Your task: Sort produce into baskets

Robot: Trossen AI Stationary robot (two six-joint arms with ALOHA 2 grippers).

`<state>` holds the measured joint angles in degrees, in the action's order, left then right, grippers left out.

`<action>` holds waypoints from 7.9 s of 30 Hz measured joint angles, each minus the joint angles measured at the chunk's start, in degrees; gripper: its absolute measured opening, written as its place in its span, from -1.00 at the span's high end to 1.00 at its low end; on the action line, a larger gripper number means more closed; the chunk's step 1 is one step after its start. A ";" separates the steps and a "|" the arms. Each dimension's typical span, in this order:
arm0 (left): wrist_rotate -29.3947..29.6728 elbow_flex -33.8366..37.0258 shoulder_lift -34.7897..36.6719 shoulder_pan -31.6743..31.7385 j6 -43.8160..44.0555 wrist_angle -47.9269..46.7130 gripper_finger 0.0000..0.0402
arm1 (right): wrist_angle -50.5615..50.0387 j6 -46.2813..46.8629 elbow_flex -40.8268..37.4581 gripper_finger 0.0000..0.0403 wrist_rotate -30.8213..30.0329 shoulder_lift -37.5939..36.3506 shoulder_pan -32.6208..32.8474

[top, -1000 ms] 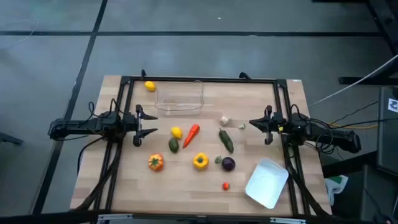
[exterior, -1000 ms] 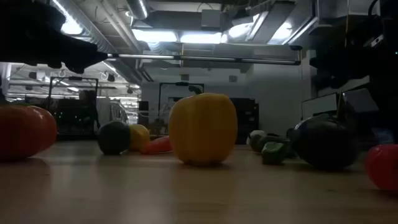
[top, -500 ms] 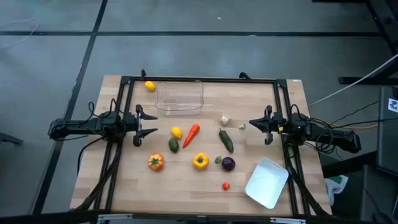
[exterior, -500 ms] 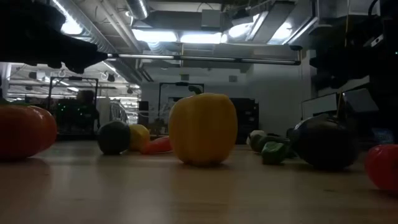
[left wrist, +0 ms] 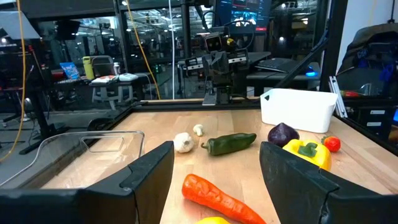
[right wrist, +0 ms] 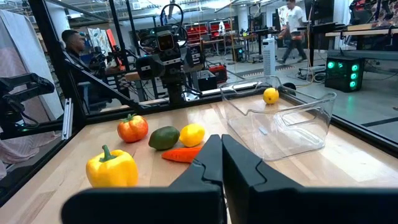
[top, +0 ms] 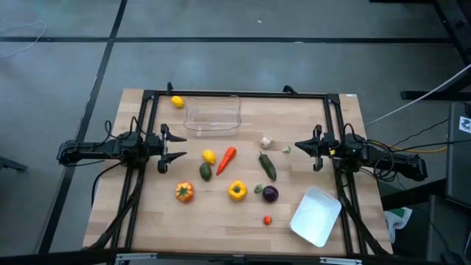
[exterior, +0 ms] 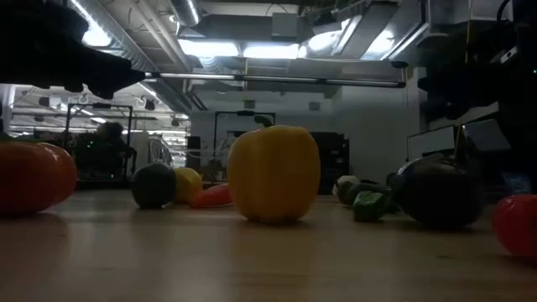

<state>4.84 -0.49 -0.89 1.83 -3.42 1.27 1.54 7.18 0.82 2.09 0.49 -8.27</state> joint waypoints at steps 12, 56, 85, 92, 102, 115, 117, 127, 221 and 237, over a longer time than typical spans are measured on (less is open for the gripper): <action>-0.02 -0.02 -0.02 -0.02 0.00 -0.01 -0.17 | 0.02 -0.01 0.01 0.99 -0.10 0.00 0.00; 8.29 -0.02 0.00 0.00 6.54 1.34 -0.17 | -4.49 0.14 11.76 0.02 -6.21 5.93 0.01; 10.25 -0.02 0.00 0.04 9.49 1.52 -0.17 | -38.54 -11.49 36.72 0.02 -10.08 70.46 0.00; 10.25 -0.02 -0.01 0.04 9.49 1.52 -0.17 | -36.19 -12.67 36.74 0.02 -13.25 77.16 0.00; 10.25 -0.02 0.00 0.04 9.46 1.52 -0.17 | -34.12 -13.51 36.74 0.02 -13.49 79.66 0.00; 10.24 -0.02 0.00 0.04 9.46 1.52 -0.17 | -33.31 -13.64 36.83 0.02 -13.07 82.38 0.00; 10.23 -0.02 0.00 0.04 9.46 1.52 -0.17 | -32.85 -13.72 36.80 0.02 -13.07 82.40 0.00; 10.23 -0.02 0.00 0.04 9.44 1.52 -0.17 | -32.10 -13.73 36.77 0.41 -12.64 82.49 0.00; 10.19 -0.02 0.00 0.04 10.95 1.51 -0.17 | -72.02 19.61 63.21 -0.10 12.41 82.66 48.76; 10.19 -0.02 0.00 0.04 10.95 1.51 -0.17 | -71.98 19.58 63.21 -0.14 12.33 82.66 48.74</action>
<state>15.03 -0.51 -0.89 1.87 7.53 2.78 -70.44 26.76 64.03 14.41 83.15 40.47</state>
